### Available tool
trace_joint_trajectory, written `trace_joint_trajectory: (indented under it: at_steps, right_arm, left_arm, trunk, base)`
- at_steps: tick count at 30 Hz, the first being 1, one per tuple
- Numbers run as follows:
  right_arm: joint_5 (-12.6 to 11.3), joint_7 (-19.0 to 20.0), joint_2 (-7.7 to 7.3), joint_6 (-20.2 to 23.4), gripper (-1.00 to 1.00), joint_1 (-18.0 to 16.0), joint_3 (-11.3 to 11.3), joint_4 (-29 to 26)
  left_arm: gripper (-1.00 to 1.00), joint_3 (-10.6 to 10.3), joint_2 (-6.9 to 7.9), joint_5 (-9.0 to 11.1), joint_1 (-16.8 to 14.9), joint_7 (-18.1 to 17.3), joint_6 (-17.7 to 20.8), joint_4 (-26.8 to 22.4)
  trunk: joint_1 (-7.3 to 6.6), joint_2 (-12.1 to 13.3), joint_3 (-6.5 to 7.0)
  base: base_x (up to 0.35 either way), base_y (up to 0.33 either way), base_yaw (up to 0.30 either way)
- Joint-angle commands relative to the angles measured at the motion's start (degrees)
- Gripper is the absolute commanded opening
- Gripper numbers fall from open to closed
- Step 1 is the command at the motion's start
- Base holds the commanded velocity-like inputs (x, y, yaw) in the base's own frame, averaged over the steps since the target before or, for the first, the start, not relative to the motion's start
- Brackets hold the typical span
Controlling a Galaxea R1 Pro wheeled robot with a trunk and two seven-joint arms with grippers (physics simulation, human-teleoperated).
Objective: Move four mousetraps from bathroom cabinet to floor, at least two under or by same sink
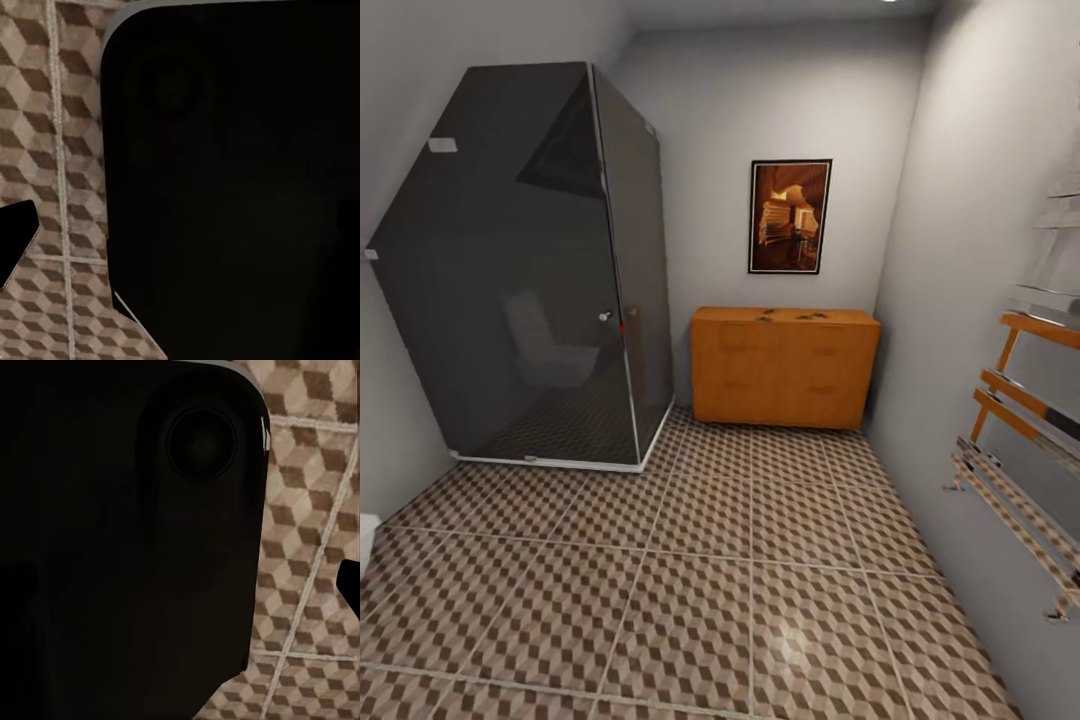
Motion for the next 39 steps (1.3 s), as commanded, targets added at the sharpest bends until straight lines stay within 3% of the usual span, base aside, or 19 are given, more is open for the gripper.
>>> trace_joint_trajectory:
  at_steps: [1, 39]
  right_arm:
    - [0.04, -0.01, 0.0, -0.17, 1.0, -0.04, 0.01, 0.03]
    - [0.09, -0.01, 0.0, -0.08, 1.0, -0.04, 0.05, 0.03]
  left_arm:
    - [1.0, 0.04, 0.01, 0.1, -0.02, -0.01, 0.01, -0.01]
    - [1.0, 0.03, -0.1, 0.28, -0.02, -0.01, 0.12, 0.0]
  trunk:
    - [0.03, -0.02, -0.05]
    - [0.03, -0.02, -0.05]
  base:
    - [0.283, 0.0, -0.068]
    - [0.316, 0.0, -0.007]
